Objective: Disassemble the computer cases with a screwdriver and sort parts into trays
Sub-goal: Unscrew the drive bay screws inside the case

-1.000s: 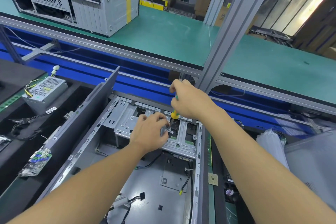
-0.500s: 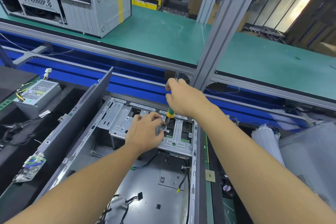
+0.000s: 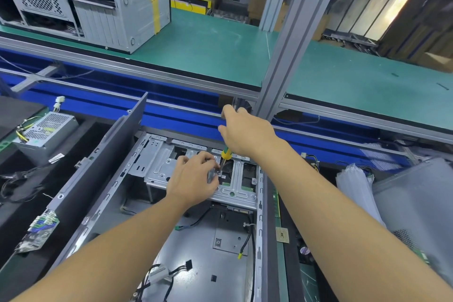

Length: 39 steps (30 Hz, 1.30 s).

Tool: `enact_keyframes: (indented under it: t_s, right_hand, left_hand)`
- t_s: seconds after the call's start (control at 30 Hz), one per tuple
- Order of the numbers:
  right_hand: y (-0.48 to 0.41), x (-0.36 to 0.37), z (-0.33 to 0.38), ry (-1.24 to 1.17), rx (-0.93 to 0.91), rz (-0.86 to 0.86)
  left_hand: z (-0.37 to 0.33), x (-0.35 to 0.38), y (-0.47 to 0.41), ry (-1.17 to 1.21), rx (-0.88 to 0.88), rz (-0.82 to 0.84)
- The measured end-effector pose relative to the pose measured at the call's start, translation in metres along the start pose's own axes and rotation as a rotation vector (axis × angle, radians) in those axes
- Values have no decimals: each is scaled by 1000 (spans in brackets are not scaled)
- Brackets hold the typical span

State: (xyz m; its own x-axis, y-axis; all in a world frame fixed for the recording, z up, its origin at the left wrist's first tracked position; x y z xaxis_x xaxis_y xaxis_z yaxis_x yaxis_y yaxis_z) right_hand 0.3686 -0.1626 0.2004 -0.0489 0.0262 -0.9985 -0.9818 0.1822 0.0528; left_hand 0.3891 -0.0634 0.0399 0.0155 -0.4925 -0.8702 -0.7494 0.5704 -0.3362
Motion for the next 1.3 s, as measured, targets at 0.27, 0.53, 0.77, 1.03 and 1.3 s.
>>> enact_keyframes:
  t_s: [0.27, 0.53, 0.77, 1.03, 1.3]
  right_hand:
    - [5, 6, 9, -206, -119, 268]
    - [1, 1, 0, -56, 21, 8]
    - [-2, 9, 4, -262, -20, 208]
    - [2, 3, -1, -135, 34, -45]
    - [0, 9, 0, -257, -16, 143]
  left_hand:
    - [-1, -2, 0, -9, -11, 7]
    - [-1, -1, 0, -8, -4, 21]
    - [0, -2, -1, 11, -8, 6]
    - [0, -2, -1, 25, -10, 18]
    - [0, -2, 0, 30, -14, 22]
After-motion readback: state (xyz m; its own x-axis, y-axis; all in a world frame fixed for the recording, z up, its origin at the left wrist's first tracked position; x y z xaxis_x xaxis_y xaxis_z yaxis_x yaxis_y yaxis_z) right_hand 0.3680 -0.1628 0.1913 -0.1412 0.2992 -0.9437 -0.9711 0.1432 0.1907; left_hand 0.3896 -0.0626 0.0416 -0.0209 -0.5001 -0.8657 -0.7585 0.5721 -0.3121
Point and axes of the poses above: each hand's wrist, its own y-axis away from the middle knuckle, its own x-axis out of the palm, z = x × y, the point moved 7 cm from there along -y, towards the middle knuckle, and after that the axes turned 2 degrees about x, right-handed, at the moved point
